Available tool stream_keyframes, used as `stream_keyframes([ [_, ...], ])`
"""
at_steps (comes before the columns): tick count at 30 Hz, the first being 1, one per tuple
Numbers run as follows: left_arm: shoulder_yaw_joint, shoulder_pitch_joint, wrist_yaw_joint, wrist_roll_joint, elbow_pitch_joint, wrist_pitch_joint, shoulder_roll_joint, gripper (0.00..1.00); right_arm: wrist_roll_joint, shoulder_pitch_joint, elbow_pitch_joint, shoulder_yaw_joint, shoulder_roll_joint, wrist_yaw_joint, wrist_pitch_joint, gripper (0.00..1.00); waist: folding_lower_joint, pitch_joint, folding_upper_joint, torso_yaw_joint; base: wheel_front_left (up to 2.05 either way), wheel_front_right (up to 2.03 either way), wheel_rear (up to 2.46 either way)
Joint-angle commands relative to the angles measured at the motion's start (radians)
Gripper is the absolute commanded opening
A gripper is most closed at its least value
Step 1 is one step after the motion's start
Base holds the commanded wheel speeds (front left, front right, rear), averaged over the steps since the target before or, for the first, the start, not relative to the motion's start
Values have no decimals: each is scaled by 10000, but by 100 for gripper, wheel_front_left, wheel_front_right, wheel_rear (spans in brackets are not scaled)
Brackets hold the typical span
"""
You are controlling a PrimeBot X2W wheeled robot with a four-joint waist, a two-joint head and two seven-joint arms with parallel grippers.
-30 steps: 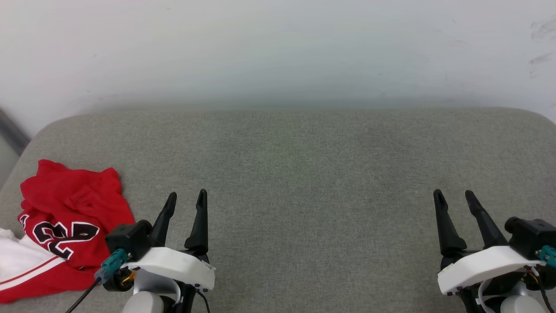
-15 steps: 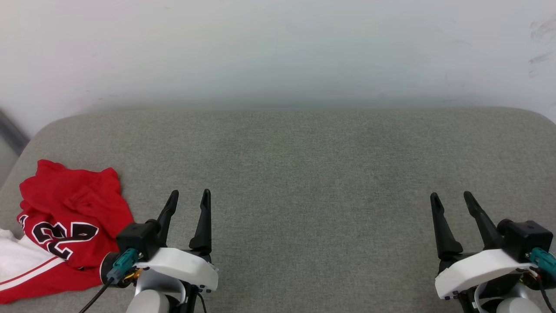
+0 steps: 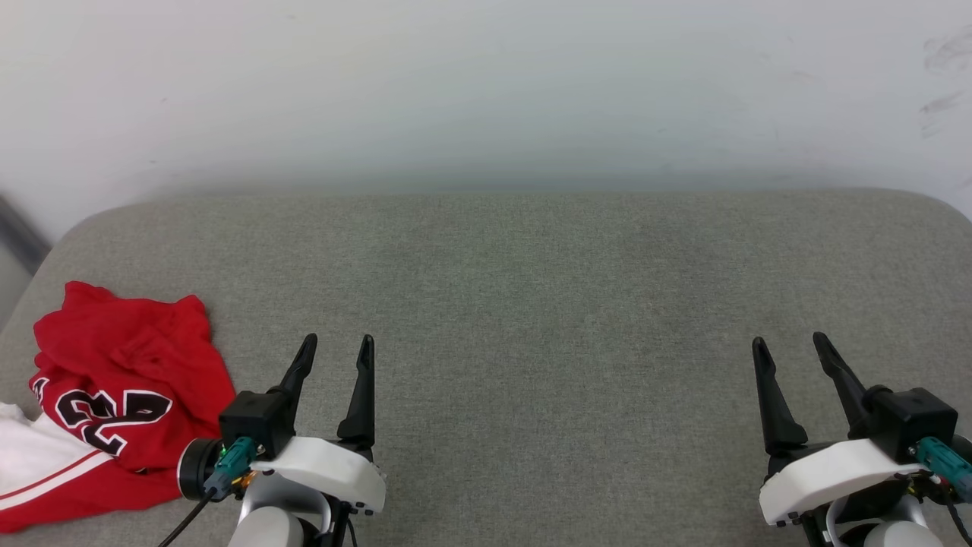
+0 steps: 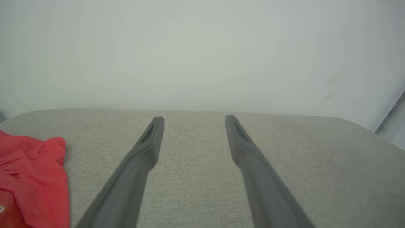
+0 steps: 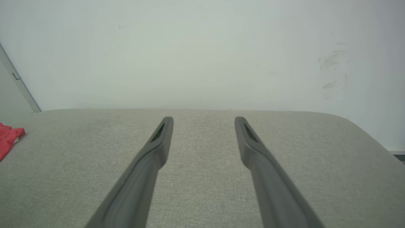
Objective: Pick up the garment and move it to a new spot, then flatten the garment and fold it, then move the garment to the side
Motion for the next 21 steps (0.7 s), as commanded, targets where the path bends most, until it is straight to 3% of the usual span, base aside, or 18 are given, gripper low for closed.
stream_keyframes([
  [1, -10, -144, 13, 94, 93, -94, -9, 100, -249, 78, -76, 21, 35, 0, -101, 100, 0, -5, -1, 6, 0, 0, 0],
  [10, -73, -251, 82, 441, 395, -257, -37, 100, -743, 70, -99, 18, 38, -1, -181, 100, 0, -25, -1, 2, 0, 0, 0],
  [21, -81, -398, 157, 138, 769, -238, -47, 100, -432, 26, 91, -57, 38, -1, -266, 100, 0, -41, -1, 105, 0, 0, 0],
])
